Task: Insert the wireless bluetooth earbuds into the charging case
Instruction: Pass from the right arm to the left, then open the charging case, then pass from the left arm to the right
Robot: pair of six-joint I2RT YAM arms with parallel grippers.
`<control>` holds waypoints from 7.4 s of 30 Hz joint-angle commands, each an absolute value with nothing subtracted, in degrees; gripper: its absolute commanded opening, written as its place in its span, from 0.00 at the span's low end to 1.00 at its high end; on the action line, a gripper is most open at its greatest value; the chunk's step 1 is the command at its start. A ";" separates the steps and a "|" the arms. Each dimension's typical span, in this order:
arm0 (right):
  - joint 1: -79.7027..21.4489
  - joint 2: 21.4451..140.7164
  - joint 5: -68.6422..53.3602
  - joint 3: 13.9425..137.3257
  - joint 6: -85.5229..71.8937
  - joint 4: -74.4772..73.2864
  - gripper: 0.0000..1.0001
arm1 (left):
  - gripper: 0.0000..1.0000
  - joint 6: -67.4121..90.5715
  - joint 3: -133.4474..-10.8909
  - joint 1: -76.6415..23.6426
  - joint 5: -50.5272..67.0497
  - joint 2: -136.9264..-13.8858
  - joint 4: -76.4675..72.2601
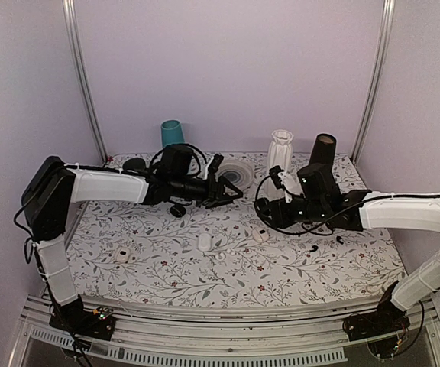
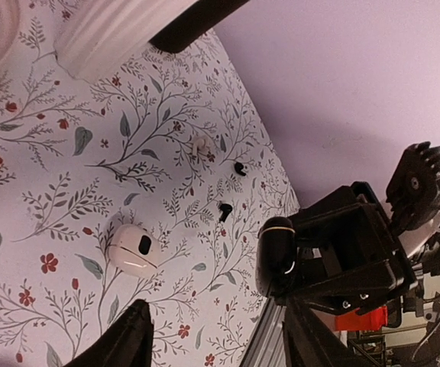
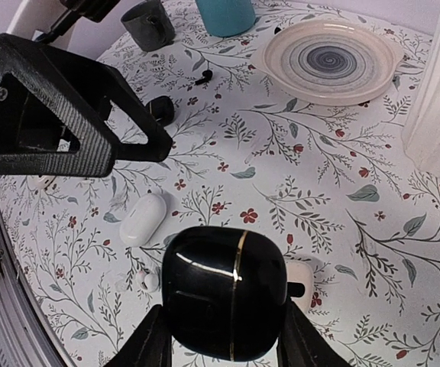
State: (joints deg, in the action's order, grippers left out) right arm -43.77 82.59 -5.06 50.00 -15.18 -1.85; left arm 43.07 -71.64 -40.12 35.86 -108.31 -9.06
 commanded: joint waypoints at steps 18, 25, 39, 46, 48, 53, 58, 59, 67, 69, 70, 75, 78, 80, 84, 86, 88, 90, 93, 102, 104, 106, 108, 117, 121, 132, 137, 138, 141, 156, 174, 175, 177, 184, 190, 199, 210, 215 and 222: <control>-45.62 86.12 -5.87 54.18 -13.01 2.13 0.43 | 0.52 43.76 -77.13 -44.01 37.57 -111.90 -9.92; -45.90 86.76 -5.88 54.56 -13.05 2.40 0.43 | 0.48 43.77 -78.88 -44.59 38.44 -114.61 -9.84; -45.88 87.88 -5.94 55.31 -13.04 2.37 0.43 | 0.25 43.95 -79.05 -44.64 40.24 -115.51 -10.76; -45.90 88.79 -4.79 56.47 -14.13 1.21 0.51 | 0.00 44.18 -76.88 -44.02 41.08 -113.85 -14.13; -45.94 88.86 -5.05 56.59 -14.70 1.23 0.58 | 0.00 44.44 -75.62 -43.59 41.20 -113.31 -16.50; -45.86 87.51 -4.02 56.12 -16.56 1.64 0.84 | 0.00 44.83 -72.92 -41.52 40.46 -108.92 -20.58; -45.58 83.83 -4.73 53.43 -17.89 4.37 0.95 | 0.00 44.05 -71.87 -39.38 39.14 -106.17 -22.39; -45.39 83.12 -4.96 53.02 -18.05 4.95 0.96 | 0.00 43.60 -71.96 -39.13 38.59 -105.79 -22.49; -41.60 75.32 -5.81 48.92 -21.42 9.40 0.98 | 0.00 40.23 -74.03 -37.26 32.80 -103.72 -22.15; -40.41 73.86 -5.48 48.45 -22.80 9.90 0.98 | 0.00 39.95 -74.84 -37.42 32.09 -103.93 -23.19; -39.97 73.04 -5.25 48.09 -23.15 10.13 0.98 | 0.00 39.78 -75.14 -37.48 31.77 -103.97 -23.67; -38.15 66.49 -4.03 43.76 -25.64 12.72 0.98 | 0.00 36.49 -75.70 -38.61 27.06 -102.84 -24.08; -37.90 62.12 -3.18 40.00 -25.68 15.45 0.99 | 0.00 34.82 -75.69 -40.20 24.35 -102.28 -24.93; -37.37 60.28 -3.82 38.87 -26.07 15.54 0.99 | 0.00 33.80 -76.15 -41.38 22.18 -102.17 -24.43; -36.30 59.20 -9.31 39.21 -26.95 15.55 0.99 | 0.00 33.13 -76.06 -42.86 21.81 -101.76 -26.85; -36.30 59.23 -12.58 38.64 -27.74 18.13 0.99 | 0.00 33.80 -75.09 -42.87 25.43 -101.14 -29.82; -36.30 59.71 -14.84 38.42 -28.90 21.04 0.99 | 0.00 35.60 -72.42 -42.76 27.48 -99.87 -35.93; -36.29 61.07 -16.86 39.24 -30.41 22.89 0.99 | 0.00 36.99 -70.16 -42.72 29.49 -98.59 -40.40; -36.31 64.24 -20.10 41.59 -31.52 24.98 0.99 | 0.00 36.55 -69.27 -42.60 32.96 -97.14 -41.25; -36.50 72.84 -28.05 47.15 -31.52 31.57 0.95 | 0.00 40.28 -68.82 -39.49 47.34 -99.30 -51.10; -37.00 73.46 -27.80 47.52 -31.46 32.99 0.95 | 0.00 41.68 -68.74 -38.84 49.87 -100.02 -53.49; -37.99 74.12 -26.87 48.34 -30.72 33.04 0.95 | 0.00 42.58 -68.71 -38.30 51.30 -100.71 -54.75; -38.67 75.09 -26.14 49.55 -29.99 31.91 0.94 | 0.00 44.15 -68.87 -38.11 52.44 -101.65 -56.68; -39.53 78.24 -22.64 53.25 -28.84 29.62 0.91 | 0.00 52.97 -68.25 -38.13 53.58 -105.67 -66.37; -39.47 79.29 -20.69 54.76 -28.05 27.45 0.89 | 0.00 54.00 -67.89 -38.10 53.95 -105.95 -67.43; -39.65 79.34 -20.05 55.89 -25.97 24.48 0.88 | 0.00 53.53 -67.62 -37.94 53.62 -104.77 -64.95; -40.44 79.30 -21.40 57.44 -22.15 21.78 0.88 | 0.00 55.51 -68.71 -37.37 52.42 -105.35 -63.49; -40.44 79.39 -21.40 57.55 -21.86 21.51 0.88 | 0.00 56.00 -68.99 -37.31 52.43 -105.56 -63.49; -40.50 79.89 -21.08 57.89 -21.63 20.46 0.88 | 0.00 56.70 -69.26 -37.26 52.65 -105.82 -63.80; -37.82 82.06 -17.59 58.53 -25.15 16.44 0.88 | 0.00 56.21 -67.95 -37.25 52.99 -104.29 -62.14; -35.94 82.09 -17.17 59.12 -27.36 14.09 0.88 | 0.00 55.81 -66.49 -37.18 52.38 -102.84 -60.48; -35.90 82.13 -17.23 59.17 -27.41 13.99 0.88 | 0.00 55.81 -66.50 -37.13 52.45 -102.78 -60.45; -35.88 82.11 -17.14 59.28 -27.49 13.89 0.88 | 0.00 55.81 -66.53 -37.01 52.55 -102.80 -60.48; -35.73 81.51 -16.89 59.04 -27.25 13.10 0.88 | 0.00 56.01 -66.37 -36.83 52.49 -103.01 -60.85; -35.65 81.54 -18.48 59.29 -27.05 13.14 0.88 | 0.00 55.75 -65.80 -36.83 52.27 -102.94 -61.26; -35.68 81.91 -27.90 59.66 -30.14 15.71 0.87 | 0.00 53.51 -65.64 -36.87 51.01 -103.15 -60.33; -35.73 85.00 -32.60 60.14 -34.42 19.77 0.66 | 0.00 53.70 -66.18 -37.08 51.79 -103.63 -60.42; -35.64 86.33 -34.79 60.49 -36.60 22.98 0.58 | 0.00 53.66 -66.62 -37.09 52.73 -103.80 -60.29; -35.68 88.18 -37.81 59.91 -41.10 28.51 0.44 | 0.00 53.79 -66.77 -37.09 53.24 -104.05 -60.60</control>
